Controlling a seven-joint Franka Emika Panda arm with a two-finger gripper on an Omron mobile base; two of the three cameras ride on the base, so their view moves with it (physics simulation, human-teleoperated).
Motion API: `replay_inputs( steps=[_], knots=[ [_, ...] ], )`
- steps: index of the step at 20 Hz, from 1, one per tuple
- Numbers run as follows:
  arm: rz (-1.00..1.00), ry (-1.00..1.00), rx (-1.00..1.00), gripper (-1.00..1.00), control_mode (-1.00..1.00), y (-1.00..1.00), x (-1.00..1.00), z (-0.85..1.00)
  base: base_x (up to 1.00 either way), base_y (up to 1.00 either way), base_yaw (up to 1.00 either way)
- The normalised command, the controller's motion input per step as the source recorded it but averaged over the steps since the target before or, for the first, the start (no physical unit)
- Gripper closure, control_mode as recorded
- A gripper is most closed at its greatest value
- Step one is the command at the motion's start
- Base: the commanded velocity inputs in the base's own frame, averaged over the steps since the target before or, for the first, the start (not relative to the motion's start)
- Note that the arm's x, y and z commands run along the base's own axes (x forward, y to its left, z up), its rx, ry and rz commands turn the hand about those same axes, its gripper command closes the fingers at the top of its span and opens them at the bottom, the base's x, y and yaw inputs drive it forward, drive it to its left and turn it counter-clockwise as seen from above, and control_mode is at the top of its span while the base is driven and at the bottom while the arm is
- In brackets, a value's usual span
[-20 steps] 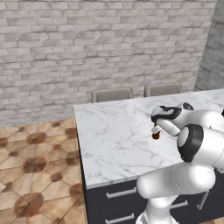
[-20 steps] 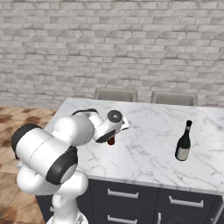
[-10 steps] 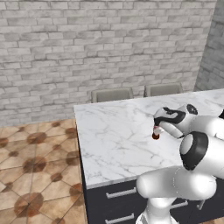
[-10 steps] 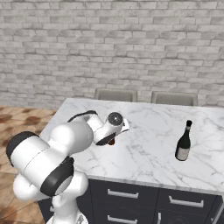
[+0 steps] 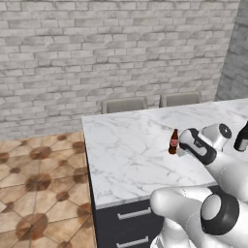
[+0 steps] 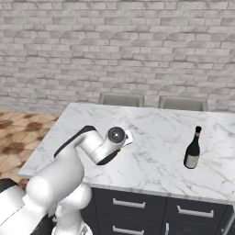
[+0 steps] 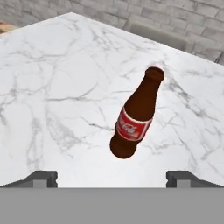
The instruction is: Move the drinks to the dining counter.
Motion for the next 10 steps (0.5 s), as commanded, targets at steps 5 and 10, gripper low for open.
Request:
replay_inputs(
  steps=[5, 10],
  knots=[
    [-0.09, 0.01, 0.0, -1.0, -1.0, 0.0, -0.55, 0.46, 0.0, 0.0, 0.0],
    [-0.19, 0.12, 0.0, -1.0, -1.0, 0.02, -0.28, 0.51, 0.0, 0.0, 0.0]
  ],
)
